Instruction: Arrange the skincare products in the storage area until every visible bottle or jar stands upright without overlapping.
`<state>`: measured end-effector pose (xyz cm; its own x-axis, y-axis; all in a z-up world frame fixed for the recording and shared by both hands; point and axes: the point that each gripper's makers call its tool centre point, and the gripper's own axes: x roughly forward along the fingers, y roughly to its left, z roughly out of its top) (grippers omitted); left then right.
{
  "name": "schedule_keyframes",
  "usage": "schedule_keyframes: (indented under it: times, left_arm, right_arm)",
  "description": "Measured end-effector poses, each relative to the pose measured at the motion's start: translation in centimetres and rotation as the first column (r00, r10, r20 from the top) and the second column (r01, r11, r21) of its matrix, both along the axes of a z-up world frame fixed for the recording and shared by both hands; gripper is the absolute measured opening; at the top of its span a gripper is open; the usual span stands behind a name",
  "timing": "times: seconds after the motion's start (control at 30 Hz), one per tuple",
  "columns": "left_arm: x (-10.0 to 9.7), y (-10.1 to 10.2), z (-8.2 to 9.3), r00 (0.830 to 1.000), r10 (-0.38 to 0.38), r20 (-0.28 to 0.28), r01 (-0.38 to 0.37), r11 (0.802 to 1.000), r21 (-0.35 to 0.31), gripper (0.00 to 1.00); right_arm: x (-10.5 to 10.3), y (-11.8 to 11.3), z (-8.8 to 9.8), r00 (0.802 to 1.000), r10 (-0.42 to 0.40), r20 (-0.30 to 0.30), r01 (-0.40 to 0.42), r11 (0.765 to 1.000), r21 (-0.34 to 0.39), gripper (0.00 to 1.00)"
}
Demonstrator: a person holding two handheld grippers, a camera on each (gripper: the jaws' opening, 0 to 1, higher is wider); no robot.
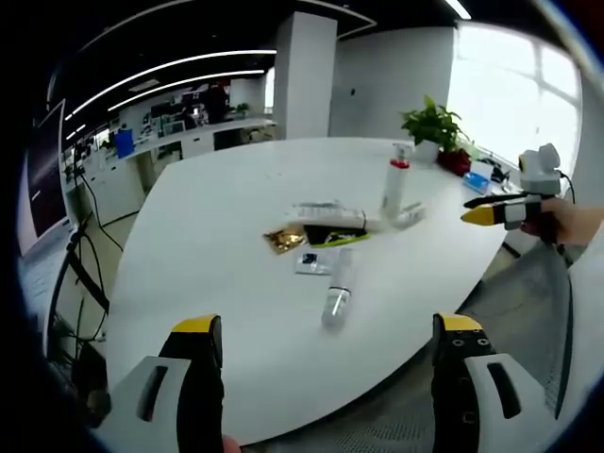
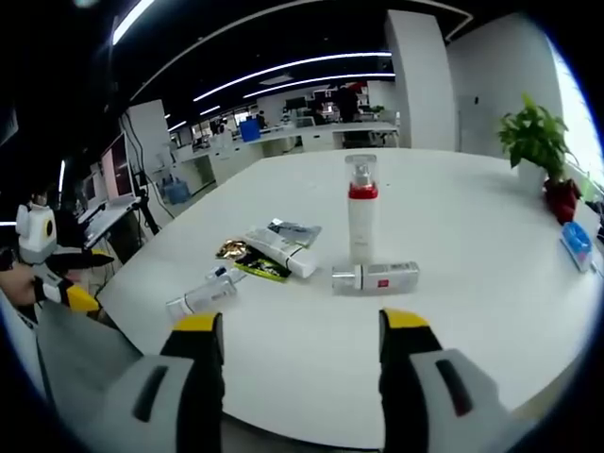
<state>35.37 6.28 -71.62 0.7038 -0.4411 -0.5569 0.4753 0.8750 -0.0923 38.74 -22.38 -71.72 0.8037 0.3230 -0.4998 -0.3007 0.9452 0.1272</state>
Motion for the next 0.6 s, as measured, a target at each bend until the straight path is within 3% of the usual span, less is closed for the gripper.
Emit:
schedule_keyframes:
  times: [0.6]
  left_arm:
    - [0.10, 0.00, 0.05, 1.000, 0.001, 0.000, -0.001, 1.000, -0.011, 0.90]
  right_arm:
    - [0.31, 0.38, -0.65, 0.999, 0.017, -0.032, -0.017, 1.000, -0.005, 0.67]
